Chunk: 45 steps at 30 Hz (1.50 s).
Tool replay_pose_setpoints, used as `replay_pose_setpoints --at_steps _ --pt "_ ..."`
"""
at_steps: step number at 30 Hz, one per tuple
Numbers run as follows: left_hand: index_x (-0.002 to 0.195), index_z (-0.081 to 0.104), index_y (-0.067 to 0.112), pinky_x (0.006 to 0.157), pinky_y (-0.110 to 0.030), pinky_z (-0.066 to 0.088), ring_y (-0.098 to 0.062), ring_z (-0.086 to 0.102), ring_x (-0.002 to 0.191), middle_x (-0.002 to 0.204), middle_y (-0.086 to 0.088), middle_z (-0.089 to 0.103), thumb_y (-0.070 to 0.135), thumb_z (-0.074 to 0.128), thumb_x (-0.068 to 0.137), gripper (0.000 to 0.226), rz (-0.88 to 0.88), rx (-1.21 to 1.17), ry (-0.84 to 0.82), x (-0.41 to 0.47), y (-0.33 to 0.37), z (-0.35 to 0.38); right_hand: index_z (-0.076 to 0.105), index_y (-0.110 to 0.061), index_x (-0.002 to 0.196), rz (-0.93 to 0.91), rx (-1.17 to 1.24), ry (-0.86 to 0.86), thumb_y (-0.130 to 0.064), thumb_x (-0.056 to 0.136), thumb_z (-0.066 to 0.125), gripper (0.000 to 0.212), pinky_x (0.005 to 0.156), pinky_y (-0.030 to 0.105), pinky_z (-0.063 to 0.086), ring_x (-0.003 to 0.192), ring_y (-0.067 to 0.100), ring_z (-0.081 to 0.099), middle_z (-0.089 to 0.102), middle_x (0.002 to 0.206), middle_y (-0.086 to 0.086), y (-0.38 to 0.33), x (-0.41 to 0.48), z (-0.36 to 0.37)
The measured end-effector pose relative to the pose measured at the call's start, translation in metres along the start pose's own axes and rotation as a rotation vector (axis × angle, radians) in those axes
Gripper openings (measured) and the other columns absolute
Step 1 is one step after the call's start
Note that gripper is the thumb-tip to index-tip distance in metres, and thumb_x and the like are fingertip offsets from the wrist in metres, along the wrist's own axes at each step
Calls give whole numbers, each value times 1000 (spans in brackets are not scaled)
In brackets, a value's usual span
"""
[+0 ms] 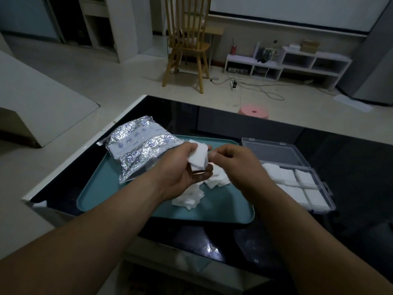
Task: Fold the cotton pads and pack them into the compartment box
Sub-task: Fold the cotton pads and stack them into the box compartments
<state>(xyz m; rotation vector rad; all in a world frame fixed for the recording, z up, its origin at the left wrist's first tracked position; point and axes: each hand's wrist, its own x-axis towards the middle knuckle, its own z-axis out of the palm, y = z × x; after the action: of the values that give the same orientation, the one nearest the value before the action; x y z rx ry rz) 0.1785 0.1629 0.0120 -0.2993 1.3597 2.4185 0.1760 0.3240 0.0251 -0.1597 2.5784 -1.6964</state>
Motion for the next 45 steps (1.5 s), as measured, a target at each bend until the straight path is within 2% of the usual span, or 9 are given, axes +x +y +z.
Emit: replay_pose_setpoints --at_steps 3,9,13,17,21,26,30,35,45 --pt "132 64 4 79 -37 56 -23 65 84 104 -14 70 22 42 105 40 -37 86 -81 -3 -1 2 71 -21 94 -32 -57 18 -29 95 73 9 74 32 55 80 9 68 73 91 -9 0 0 5" --pt "128 66 17 79 -36 48 -18 61 78 93 -7 62 22 45 101 35 -41 53 -170 -5 5 -1 62 -27 101 -285 -326 8 -38 90 78 22 82 7 36 105 -6 52 56 111 -23 -1 -2 -2" --pt "91 65 21 66 -27 49 -14 43 71 86 -5 47 50 62 99 31 -121 72 -242 -2 3 -2 55 -24 98 -415 -408 -191 -44 76 84 42 93 29 47 113 14 53 60 119 -9 -2 -6 0" --pt "108 61 16 88 -37 52 -19 44 84 96 -10 41 57 67 93 44 -133 88 -322 2 2 -6 55 -14 96 -436 -338 -239 -21 81 82 32 88 43 51 99 21 58 63 104 1 -1 -3 0" --pt "112 62 21 60 -26 58 -17 59 74 92 -8 53 33 60 103 16 -71 -26 -125 4 11 -12 58 -29 124 -263 -255 -318 -39 86 83 46 94 14 44 122 0 54 58 134 -16 -2 6 -15" --pt "105 61 23 44 -19 48 -15 57 61 89 -8 56 27 64 101 7 47 -5 158 11 18 -17 68 -20 110 -32 -325 157 -34 103 61 17 85 39 58 94 14 67 70 101 -5 14 31 -28" --pt "105 63 20 41 -16 38 -11 49 56 75 -3 60 25 64 99 8 71 -18 234 16 19 -20 73 -18 116 27 -633 -19 -25 102 59 21 90 36 54 103 23 68 74 119 2 32 36 -12" --pt "110 64 18 41 -16 29 -10 43 53 67 1 56 21 66 97 13 22 41 251 14 17 -19 50 -16 145 121 -739 -38 -53 97 63 63 100 42 50 125 32 60 60 142 9 47 39 15" --pt "107 66 19 44 -18 30 -11 45 54 75 -1 60 21 65 97 10 10 182 254 17 10 -16 63 -28 104 -76 -799 44 -36 93 68 15 88 42 50 102 23 58 60 103 -6 48 43 27"
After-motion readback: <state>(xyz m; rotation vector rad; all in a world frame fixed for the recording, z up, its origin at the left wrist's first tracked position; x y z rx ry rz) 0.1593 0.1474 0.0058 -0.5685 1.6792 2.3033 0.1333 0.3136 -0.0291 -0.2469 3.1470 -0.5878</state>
